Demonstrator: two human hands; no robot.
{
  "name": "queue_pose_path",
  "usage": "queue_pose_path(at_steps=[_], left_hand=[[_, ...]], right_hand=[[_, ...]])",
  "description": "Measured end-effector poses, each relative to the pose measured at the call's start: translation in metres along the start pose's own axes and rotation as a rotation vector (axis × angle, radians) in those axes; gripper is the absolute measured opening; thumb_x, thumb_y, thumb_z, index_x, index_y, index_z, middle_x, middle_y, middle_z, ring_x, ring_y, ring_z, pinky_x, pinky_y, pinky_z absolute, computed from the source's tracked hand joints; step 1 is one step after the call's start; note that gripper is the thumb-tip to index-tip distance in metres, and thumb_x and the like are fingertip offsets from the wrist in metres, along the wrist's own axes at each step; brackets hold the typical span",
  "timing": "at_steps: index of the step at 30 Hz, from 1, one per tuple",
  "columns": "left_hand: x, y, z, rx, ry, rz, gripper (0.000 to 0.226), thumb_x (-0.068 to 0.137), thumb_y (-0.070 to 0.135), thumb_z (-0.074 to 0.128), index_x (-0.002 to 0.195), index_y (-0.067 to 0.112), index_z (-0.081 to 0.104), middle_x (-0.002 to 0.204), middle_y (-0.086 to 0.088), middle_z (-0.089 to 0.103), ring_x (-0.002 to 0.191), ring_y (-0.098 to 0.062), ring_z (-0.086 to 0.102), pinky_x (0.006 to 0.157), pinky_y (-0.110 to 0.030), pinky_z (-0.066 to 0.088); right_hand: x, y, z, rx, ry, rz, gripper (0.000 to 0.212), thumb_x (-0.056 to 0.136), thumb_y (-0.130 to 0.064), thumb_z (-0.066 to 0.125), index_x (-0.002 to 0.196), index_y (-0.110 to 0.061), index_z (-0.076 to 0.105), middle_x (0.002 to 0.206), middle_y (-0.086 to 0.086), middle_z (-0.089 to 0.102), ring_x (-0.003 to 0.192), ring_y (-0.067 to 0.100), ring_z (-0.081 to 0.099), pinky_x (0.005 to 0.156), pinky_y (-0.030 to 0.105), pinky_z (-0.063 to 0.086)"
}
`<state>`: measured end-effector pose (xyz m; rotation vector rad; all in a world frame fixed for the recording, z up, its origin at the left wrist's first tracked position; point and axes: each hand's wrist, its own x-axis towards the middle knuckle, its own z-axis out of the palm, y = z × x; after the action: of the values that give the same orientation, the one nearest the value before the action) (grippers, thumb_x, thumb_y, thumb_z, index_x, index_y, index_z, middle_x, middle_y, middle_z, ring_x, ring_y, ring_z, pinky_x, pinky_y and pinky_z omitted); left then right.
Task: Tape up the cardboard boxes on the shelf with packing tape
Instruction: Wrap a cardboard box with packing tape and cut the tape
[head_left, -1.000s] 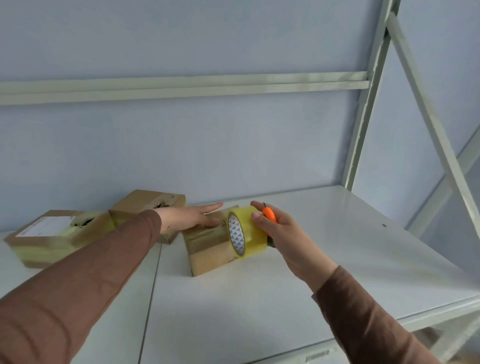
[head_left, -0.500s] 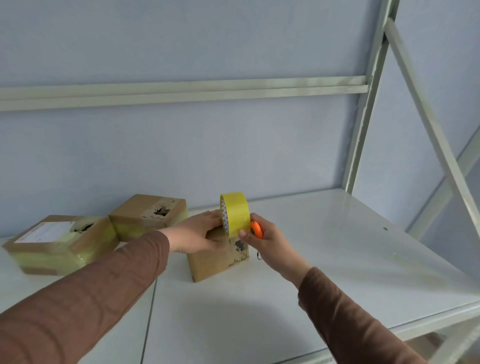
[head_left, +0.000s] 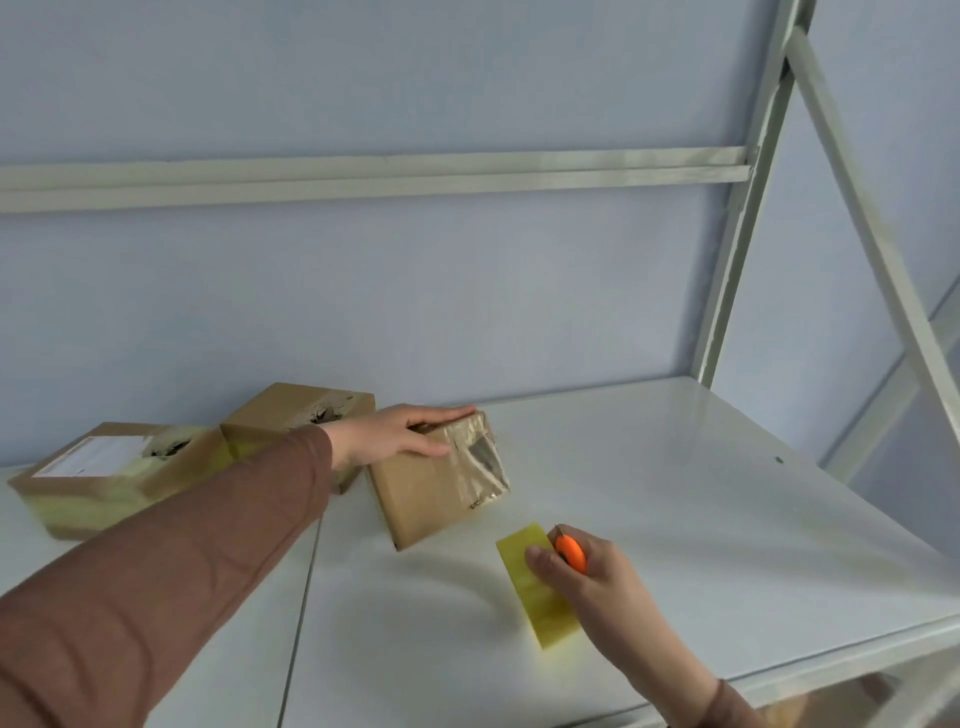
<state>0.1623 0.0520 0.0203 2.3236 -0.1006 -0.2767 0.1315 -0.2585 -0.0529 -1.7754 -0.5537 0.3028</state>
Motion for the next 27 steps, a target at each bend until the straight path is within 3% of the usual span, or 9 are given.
queue_pose_path(at_steps=[3, 5, 9, 13, 15, 18, 20, 24, 27], left_hand=[[0.004, 0.003, -0.006, -0.131, -0.064, -0.050, 0.054, 0.100, 0.028, 0.065, 0.141, 0.060, 0.049, 0.143, 0.024, 0.058, 0.124, 0.001, 0.060, 0.107, -0.023, 0.047], [0.006, 0.003, -0.005, -0.088, -0.041, -0.076, 0.056, 0.101, 0.030, 0.065, 0.146, 0.057, 0.045, 0.145, 0.022, 0.057, 0.129, -0.002, 0.057, 0.108, -0.020, 0.044], [-0.002, 0.000, 0.004, 0.343, 0.193, 0.075, 0.058, 0.105, 0.024, 0.058, 0.152, 0.052, 0.038, 0.160, 0.030, 0.029, 0.144, 0.009, 0.028, 0.116, -0.015, 0.019], [-0.003, -0.009, 0.024, 0.777, 0.351, 0.182, 0.055, 0.110, 0.018, 0.041, 0.161, 0.034, 0.029, 0.165, 0.018, 0.028, 0.147, -0.005, 0.028, 0.121, -0.032, 0.028], [-0.003, -0.019, 0.027, 0.815, 0.308, 0.160, 0.060, 0.110, 0.039, 0.036, 0.164, 0.034, 0.011, 0.170, 0.016, 0.015, 0.153, -0.007, 0.018, 0.125, -0.034, 0.021], [-0.002, -0.029, 0.026, 0.783, 0.152, 0.049, 0.093, 0.086, 0.088, 0.029, 0.161, 0.046, -0.008, 0.170, 0.021, -0.007, 0.157, -0.004, -0.001, 0.128, -0.035, 0.007], [0.002, -0.030, 0.025, 0.745, 0.086, -0.025, 0.107, 0.072, 0.099, 0.033, 0.158, 0.052, -0.010, 0.168, 0.024, -0.014, 0.157, -0.008, -0.005, 0.128, -0.036, 0.000], [0.009, -0.030, 0.025, 0.649, 0.031, -0.050, 0.086, 0.088, 0.080, 0.049, 0.152, 0.065, -0.006, 0.167, 0.021, -0.017, 0.151, -0.005, -0.016, 0.118, -0.027, -0.008], [0.007, -0.029, 0.033, 0.627, 0.034, 0.007, 0.068, 0.099, 0.067, 0.046, 0.148, 0.070, -0.001, 0.163, 0.019, -0.019, 0.141, 0.003, -0.027, 0.108, -0.009, -0.022]], right_hand=[[0.002, -0.013, -0.013, 0.117, 0.013, 0.059, 0.054, 0.078, -0.051, 0.070, 0.073, -0.007, 0.041, 0.067, 0.001, 0.037, 0.062, 0.016, 0.034, 0.055, 0.027, 0.024], [0.007, -0.019, -0.016, 0.152, 0.018, 0.061, 0.057, 0.076, -0.052, 0.071, 0.075, -0.002, 0.042, 0.069, 0.003, 0.037, 0.064, 0.017, 0.034, 0.057, 0.029, 0.024], [0.018, -0.029, -0.008, 0.124, 0.016, 0.032, 0.065, 0.076, -0.058, 0.070, 0.079, 0.001, 0.042, 0.071, 0.005, 0.035, 0.065, 0.017, 0.032, 0.053, 0.026, 0.023], [0.028, -0.032, -0.001, 0.137, 0.004, 0.006, 0.064, 0.088, -0.053, 0.072, 0.083, 0.004, 0.044, 0.074, 0.005, 0.034, 0.067, 0.016, 0.031, 0.055, 0.024, 0.023], [0.032, -0.030, 0.001, 0.167, -0.022, 0.015, 0.057, 0.094, -0.046, 0.071, 0.087, 0.006, 0.049, 0.076, 0.005, 0.037, 0.070, 0.016, 0.034, 0.061, 0.029, 0.024], [0.035, -0.026, 0.003, 0.161, -0.046, 0.013, 0.041, 0.095, -0.040, 0.069, 0.090, 0.000, 0.062, 0.073, 0.000, 0.044, 0.069, 0.015, 0.038, 0.056, 0.018, 0.029], [0.036, -0.024, 0.005, 0.146, -0.064, 0.028, 0.029, 0.096, -0.038, 0.069, 0.091, -0.009, 0.070, 0.073, -0.002, 0.050, 0.068, 0.014, 0.043, 0.058, 0.018, 0.032], [0.036, -0.019, 0.007, 0.226, -0.112, 0.090, 0.016, 0.097, -0.032, 0.069, 0.097, -0.016, 0.076, 0.076, -0.005, 0.062, 0.067, 0.009, 0.052, 0.062, 0.020, 0.036], [0.035, -0.015, 0.007, 0.276, -0.149, 0.112, 0.018, 0.098, -0.030, 0.067, 0.098, -0.013, 0.075, 0.077, -0.004, 0.061, 0.069, 0.013, 0.051, 0.064, 0.021, 0.037]])
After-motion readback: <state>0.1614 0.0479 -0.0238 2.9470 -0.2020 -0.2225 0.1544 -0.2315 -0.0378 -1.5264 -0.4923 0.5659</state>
